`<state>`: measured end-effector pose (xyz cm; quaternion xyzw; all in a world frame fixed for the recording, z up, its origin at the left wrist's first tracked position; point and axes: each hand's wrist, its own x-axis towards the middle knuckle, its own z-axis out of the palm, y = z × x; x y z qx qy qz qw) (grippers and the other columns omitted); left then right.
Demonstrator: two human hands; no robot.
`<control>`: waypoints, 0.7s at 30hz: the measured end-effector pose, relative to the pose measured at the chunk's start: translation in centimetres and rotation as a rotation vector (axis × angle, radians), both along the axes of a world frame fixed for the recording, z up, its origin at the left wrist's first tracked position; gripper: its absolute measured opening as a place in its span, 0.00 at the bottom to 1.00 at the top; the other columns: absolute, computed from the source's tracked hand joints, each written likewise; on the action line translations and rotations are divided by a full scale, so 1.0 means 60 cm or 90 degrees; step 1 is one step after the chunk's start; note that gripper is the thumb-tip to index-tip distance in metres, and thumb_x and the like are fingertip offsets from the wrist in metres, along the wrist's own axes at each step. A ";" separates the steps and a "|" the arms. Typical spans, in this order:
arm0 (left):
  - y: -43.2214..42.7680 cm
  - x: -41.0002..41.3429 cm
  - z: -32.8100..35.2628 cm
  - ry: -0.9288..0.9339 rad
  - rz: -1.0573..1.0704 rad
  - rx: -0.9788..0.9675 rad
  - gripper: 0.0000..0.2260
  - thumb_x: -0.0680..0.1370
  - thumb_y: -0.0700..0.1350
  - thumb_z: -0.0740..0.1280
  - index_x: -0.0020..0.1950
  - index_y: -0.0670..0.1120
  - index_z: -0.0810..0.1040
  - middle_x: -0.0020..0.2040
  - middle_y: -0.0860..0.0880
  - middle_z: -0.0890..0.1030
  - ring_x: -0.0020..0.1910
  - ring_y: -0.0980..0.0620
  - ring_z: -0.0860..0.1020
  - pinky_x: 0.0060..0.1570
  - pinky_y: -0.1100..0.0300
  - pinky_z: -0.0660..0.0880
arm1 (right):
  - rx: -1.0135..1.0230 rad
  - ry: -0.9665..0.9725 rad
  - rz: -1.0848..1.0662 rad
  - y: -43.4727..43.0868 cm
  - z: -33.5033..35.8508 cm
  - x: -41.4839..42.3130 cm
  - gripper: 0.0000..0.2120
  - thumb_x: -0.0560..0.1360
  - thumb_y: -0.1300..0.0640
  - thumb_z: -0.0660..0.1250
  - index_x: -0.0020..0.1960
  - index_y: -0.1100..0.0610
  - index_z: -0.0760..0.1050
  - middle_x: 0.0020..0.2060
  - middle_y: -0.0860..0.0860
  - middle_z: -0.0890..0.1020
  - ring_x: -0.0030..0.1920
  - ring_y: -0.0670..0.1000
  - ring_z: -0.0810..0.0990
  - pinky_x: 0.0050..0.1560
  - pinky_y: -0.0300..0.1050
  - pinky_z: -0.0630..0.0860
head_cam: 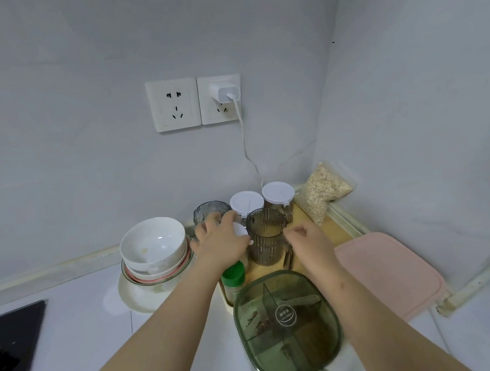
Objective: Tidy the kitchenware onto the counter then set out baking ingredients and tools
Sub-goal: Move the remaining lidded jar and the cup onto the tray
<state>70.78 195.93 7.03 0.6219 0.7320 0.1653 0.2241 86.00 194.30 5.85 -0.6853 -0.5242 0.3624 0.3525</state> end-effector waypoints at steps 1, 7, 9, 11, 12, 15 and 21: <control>-0.009 -0.002 0.006 -0.025 0.006 0.021 0.25 0.75 0.52 0.64 0.71 0.57 0.62 0.74 0.49 0.57 0.73 0.41 0.54 0.71 0.45 0.54 | 0.011 0.014 -0.002 -0.008 0.009 -0.008 0.10 0.78 0.52 0.60 0.57 0.54 0.74 0.49 0.47 0.77 0.49 0.47 0.74 0.42 0.39 0.68; -0.070 -0.028 0.032 -0.149 0.040 0.129 0.19 0.75 0.46 0.64 0.67 0.52 0.71 0.68 0.46 0.69 0.67 0.43 0.66 0.68 0.52 0.62 | 0.048 0.096 0.022 -0.069 0.047 -0.052 0.09 0.78 0.53 0.60 0.57 0.54 0.73 0.42 0.42 0.74 0.43 0.41 0.72 0.38 0.35 0.66; -0.096 -0.035 0.038 -0.197 0.038 0.156 0.17 0.75 0.44 0.64 0.64 0.49 0.74 0.64 0.45 0.74 0.63 0.43 0.70 0.65 0.50 0.66 | 0.054 0.115 0.024 -0.093 0.052 -0.059 0.08 0.79 0.54 0.60 0.56 0.54 0.73 0.42 0.42 0.74 0.42 0.38 0.71 0.37 0.33 0.66; -0.128 -0.038 0.040 -0.269 0.042 0.160 0.13 0.76 0.42 0.63 0.61 0.47 0.75 0.60 0.46 0.76 0.60 0.44 0.73 0.63 0.49 0.69 | 0.055 0.139 0.012 -0.124 0.060 -0.060 0.08 0.78 0.54 0.60 0.55 0.55 0.73 0.43 0.45 0.75 0.42 0.39 0.71 0.38 0.34 0.66; -0.143 -0.038 0.040 -0.306 0.048 0.158 0.12 0.76 0.41 0.63 0.59 0.47 0.75 0.58 0.46 0.75 0.59 0.45 0.73 0.62 0.50 0.70 | 0.057 0.152 0.001 -0.138 0.061 -0.059 0.07 0.78 0.54 0.60 0.54 0.55 0.74 0.44 0.46 0.76 0.42 0.40 0.72 0.38 0.34 0.67; -0.187 -0.034 0.035 -0.405 0.062 0.157 0.08 0.77 0.39 0.64 0.53 0.49 0.75 0.55 0.48 0.75 0.57 0.46 0.74 0.60 0.53 0.72 | 0.067 0.184 -0.030 -0.186 0.063 -0.050 0.06 0.78 0.55 0.61 0.52 0.55 0.74 0.42 0.45 0.76 0.42 0.41 0.72 0.37 0.36 0.66; -0.265 -0.019 0.035 -0.475 0.068 0.136 0.09 0.77 0.39 0.63 0.56 0.44 0.76 0.51 0.49 0.76 0.50 0.51 0.72 0.49 0.62 0.66 | 0.062 0.215 -0.064 -0.260 0.059 -0.034 0.06 0.78 0.56 0.61 0.52 0.55 0.73 0.40 0.45 0.75 0.43 0.46 0.72 0.39 0.40 0.66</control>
